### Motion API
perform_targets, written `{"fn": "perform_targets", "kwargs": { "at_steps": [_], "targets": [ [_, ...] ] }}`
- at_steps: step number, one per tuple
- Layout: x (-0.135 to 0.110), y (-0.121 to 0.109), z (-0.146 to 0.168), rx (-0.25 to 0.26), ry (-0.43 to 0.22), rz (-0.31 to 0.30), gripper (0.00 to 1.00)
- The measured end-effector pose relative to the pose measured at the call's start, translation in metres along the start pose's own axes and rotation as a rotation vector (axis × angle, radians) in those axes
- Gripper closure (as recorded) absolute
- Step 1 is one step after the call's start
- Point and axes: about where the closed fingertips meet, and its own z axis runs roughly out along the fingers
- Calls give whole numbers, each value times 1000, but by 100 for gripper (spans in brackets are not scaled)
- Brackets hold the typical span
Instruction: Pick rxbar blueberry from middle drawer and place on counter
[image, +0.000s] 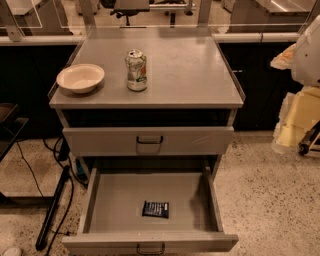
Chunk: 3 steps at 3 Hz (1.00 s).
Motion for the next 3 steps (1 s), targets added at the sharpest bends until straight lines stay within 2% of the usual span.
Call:
{"fn": "perform_targets", "kwargs": {
  "at_steps": [1,2,3],
  "targets": [
    [-16,8,22,-19,-8,0,0],
    [-17,9,22,-19,-8,0,0],
    [-23,17,36,-33,-14,-4,0]
  ]
}}
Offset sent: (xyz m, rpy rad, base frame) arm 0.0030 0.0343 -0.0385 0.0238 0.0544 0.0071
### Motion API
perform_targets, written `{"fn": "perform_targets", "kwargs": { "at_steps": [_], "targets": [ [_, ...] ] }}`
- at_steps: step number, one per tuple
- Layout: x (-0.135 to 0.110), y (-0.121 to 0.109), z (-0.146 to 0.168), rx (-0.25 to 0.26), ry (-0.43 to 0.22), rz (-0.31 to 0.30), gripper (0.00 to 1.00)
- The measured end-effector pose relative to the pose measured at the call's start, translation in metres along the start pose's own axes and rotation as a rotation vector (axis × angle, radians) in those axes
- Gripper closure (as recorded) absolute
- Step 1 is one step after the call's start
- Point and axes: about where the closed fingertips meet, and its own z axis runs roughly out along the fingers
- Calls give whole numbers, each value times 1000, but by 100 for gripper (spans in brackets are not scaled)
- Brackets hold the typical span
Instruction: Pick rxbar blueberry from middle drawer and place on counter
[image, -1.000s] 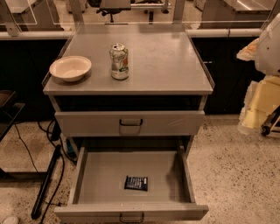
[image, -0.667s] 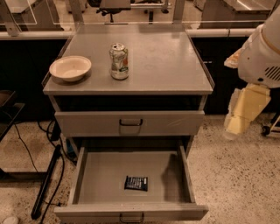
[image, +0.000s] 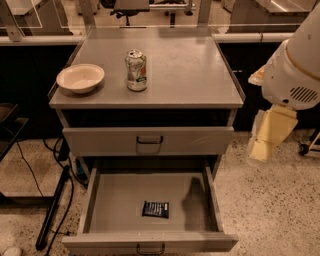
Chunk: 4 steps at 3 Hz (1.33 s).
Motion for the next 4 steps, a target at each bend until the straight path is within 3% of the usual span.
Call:
{"fn": "perform_targets", "kwargs": {
  "at_steps": [1,2,3,4],
  "targets": [
    [-9,11,41,-12,21,-22,0],
    [-15,27,111,-20,36,-49,0],
    [-15,27,111,-20,36,-49,0],
    [-22,31,137,-31,18,-34,0]
  ]
}}
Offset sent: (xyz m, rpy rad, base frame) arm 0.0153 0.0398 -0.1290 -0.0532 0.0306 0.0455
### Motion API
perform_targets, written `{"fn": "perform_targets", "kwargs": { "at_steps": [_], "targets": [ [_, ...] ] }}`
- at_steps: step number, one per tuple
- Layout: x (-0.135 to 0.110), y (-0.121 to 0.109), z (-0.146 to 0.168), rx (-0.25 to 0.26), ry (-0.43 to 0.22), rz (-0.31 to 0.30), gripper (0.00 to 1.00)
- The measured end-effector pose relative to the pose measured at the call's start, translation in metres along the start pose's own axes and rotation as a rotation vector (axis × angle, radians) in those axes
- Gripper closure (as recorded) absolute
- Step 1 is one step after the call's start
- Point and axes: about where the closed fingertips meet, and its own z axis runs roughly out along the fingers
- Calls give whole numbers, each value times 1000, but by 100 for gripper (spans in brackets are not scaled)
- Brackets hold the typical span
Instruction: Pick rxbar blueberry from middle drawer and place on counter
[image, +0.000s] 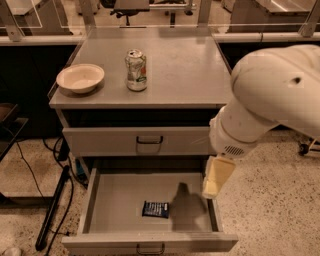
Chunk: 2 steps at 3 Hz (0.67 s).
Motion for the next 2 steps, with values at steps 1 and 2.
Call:
{"fn": "perform_targets", "kwargs": {
  "at_steps": [1,2],
  "targets": [
    [-10,-4,77,-34,-40,12,0],
    [-14,-4,90,-31,-53,-1,0]
  ]
}}
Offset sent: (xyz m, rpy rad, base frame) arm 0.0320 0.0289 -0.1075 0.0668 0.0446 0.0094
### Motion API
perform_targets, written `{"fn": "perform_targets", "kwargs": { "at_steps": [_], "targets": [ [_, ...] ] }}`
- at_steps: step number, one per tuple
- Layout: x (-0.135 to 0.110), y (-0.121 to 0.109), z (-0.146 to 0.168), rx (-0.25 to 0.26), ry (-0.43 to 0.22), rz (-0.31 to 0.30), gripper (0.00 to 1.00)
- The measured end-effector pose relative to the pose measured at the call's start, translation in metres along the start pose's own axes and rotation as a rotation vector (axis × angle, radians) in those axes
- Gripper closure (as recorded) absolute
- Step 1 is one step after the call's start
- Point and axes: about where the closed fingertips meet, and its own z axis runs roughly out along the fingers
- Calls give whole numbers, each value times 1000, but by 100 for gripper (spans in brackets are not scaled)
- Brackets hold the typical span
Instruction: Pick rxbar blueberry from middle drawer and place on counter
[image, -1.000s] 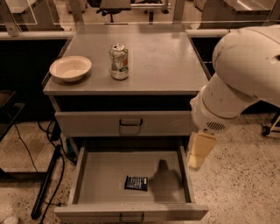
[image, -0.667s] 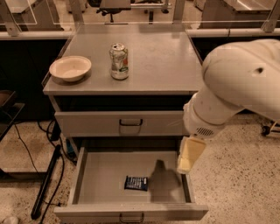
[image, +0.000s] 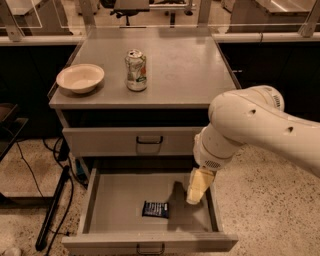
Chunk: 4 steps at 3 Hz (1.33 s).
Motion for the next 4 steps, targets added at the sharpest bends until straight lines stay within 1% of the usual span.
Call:
{"fn": "perform_targets", "kwargs": {
  "at_steps": [2,3,4],
  "targets": [
    [-9,-14,49,7,-40,-69,0],
    [-9,-13,51,4,-40,-71,0],
    [-6,-12,78,-6,-40,-75,0]
  ]
}}
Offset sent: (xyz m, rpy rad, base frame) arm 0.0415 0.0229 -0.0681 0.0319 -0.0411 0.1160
